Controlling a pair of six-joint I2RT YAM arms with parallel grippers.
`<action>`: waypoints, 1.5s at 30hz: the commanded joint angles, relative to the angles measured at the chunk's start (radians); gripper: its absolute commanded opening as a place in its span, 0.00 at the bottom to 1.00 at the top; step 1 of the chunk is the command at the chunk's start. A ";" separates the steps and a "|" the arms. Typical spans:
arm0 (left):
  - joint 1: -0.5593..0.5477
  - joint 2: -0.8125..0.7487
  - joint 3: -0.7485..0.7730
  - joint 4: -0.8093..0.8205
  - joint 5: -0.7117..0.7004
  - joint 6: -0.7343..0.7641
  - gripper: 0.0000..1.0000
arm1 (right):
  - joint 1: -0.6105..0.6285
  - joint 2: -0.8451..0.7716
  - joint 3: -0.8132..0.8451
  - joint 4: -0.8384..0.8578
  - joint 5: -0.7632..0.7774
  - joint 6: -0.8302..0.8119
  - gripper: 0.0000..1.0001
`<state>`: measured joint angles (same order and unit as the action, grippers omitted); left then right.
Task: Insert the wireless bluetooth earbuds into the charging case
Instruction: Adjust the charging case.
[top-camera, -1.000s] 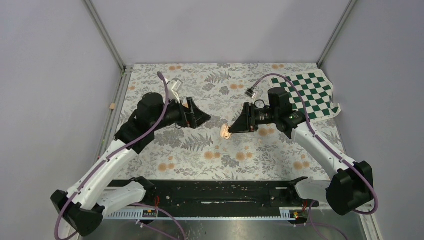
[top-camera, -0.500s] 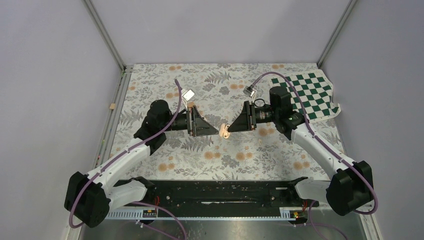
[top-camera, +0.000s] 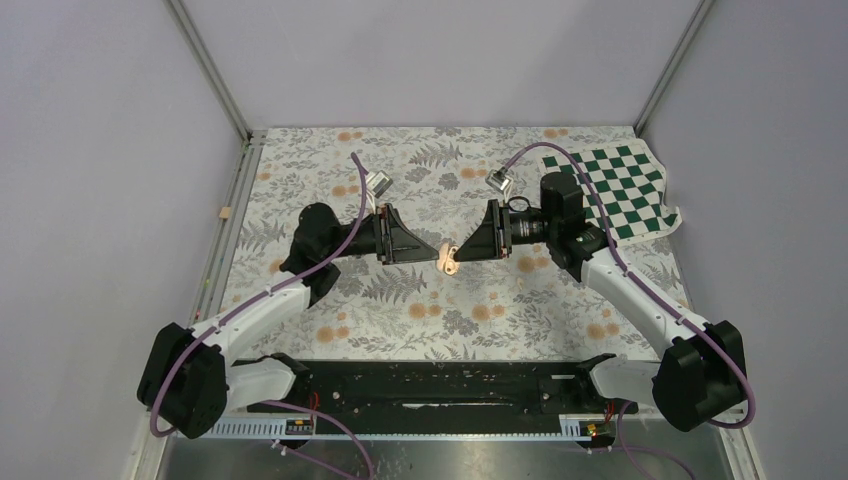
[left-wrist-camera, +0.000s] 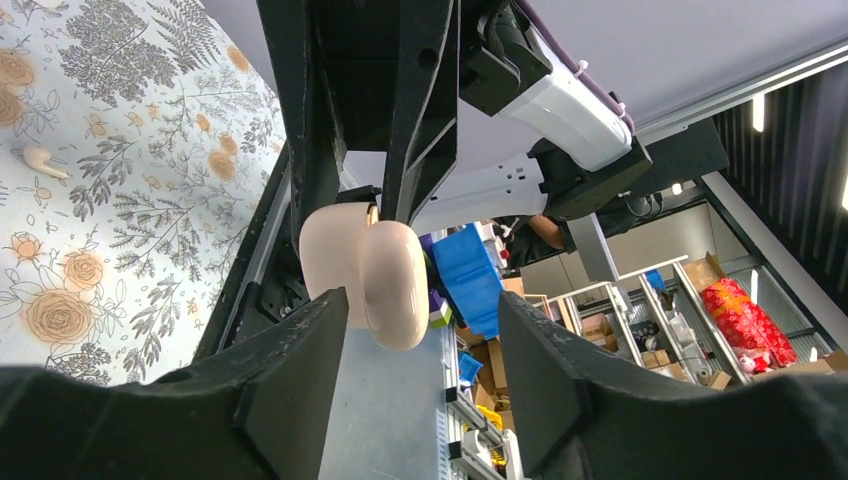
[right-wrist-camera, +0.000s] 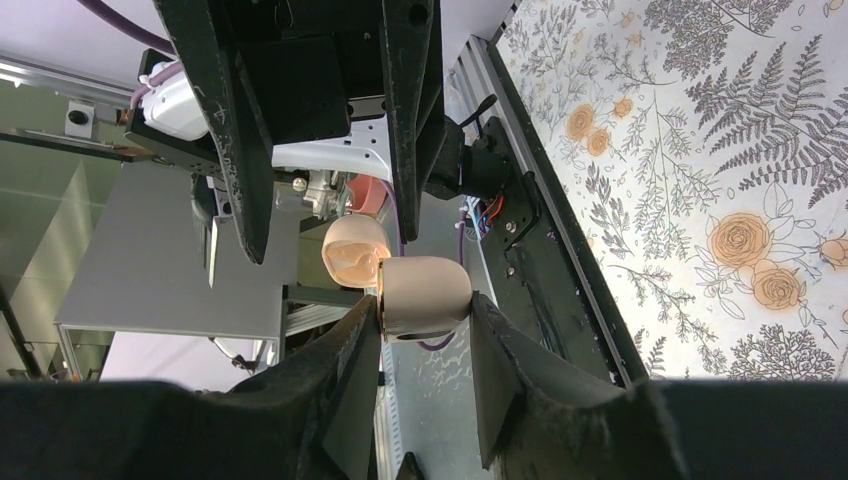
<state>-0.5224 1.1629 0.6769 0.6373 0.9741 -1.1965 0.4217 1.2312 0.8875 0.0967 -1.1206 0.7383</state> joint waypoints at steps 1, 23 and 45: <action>0.002 0.005 0.026 0.078 0.026 -0.010 0.56 | 0.014 -0.014 0.025 0.026 -0.030 -0.003 0.00; -0.045 -0.010 0.092 -0.158 0.004 0.144 0.41 | 0.023 -0.016 0.044 -0.015 -0.018 -0.025 0.00; -0.050 -0.042 0.159 -0.440 -0.102 0.310 0.57 | 0.029 -0.024 0.072 -0.126 0.018 -0.078 0.00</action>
<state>-0.5640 1.1824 0.7322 0.4683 0.9646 -1.0912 0.4389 1.2308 0.9009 0.0269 -1.1152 0.6907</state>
